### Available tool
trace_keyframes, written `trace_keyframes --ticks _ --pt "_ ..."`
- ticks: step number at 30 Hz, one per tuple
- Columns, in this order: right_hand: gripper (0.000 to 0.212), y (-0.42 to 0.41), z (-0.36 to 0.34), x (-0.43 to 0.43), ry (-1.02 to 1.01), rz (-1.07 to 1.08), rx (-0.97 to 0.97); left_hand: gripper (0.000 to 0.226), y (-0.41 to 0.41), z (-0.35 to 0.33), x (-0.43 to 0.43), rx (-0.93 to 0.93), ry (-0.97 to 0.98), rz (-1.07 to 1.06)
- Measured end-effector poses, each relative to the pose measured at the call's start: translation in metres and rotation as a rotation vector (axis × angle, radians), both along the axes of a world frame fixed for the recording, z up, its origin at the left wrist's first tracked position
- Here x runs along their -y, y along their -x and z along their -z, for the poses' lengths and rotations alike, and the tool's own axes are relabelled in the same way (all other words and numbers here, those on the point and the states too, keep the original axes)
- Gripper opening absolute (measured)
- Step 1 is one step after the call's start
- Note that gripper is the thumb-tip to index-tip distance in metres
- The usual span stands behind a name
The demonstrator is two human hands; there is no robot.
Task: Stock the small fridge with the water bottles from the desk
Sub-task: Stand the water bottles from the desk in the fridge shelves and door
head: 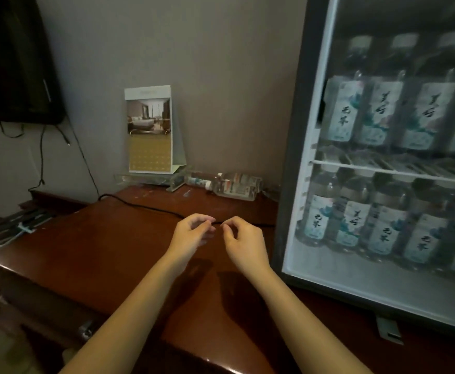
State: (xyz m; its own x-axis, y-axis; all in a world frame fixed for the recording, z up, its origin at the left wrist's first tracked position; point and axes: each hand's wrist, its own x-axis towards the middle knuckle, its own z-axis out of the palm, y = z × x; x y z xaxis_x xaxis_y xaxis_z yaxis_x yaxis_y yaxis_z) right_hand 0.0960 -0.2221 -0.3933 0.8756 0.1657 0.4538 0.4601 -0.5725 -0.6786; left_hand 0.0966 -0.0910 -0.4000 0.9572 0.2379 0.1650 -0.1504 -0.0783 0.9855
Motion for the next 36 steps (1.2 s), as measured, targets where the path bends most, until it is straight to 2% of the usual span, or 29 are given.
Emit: trace_keyframes --ticks 8,15,19,24,29,36 --pt "0.021 -0.097 0.005 -0.054 0.085 0.267 -0.102 0.017 -0.099 0.017 -0.031 0.004 0.071 -0.133" --pt "0.037 -0.183 0.018 -0.083 0.269 0.447 -0.152 0.025 -0.133 0.045 -0.052 0.131 -0.034 -0.287" --pt "0.054 -0.222 0.029 -0.085 0.38 0.48 -0.158 0.028 -0.128 0.048 -0.053 0.212 -0.167 -0.384" --pt "0.064 -0.256 0.028 -0.088 0.42 0.449 -0.139 0.021 -0.125 0.047 -0.052 0.246 -0.325 -0.402" --pt "0.075 -0.275 0.019 -0.076 0.464 0.381 -0.237 0.014 -0.122 0.046 -0.05 0.31 -0.402 -0.401" --pt "0.082 -0.26 0.025 -0.095 0.599 0.515 -0.067 0.01 -0.12 0.046 -0.049 0.314 -0.489 -0.384"
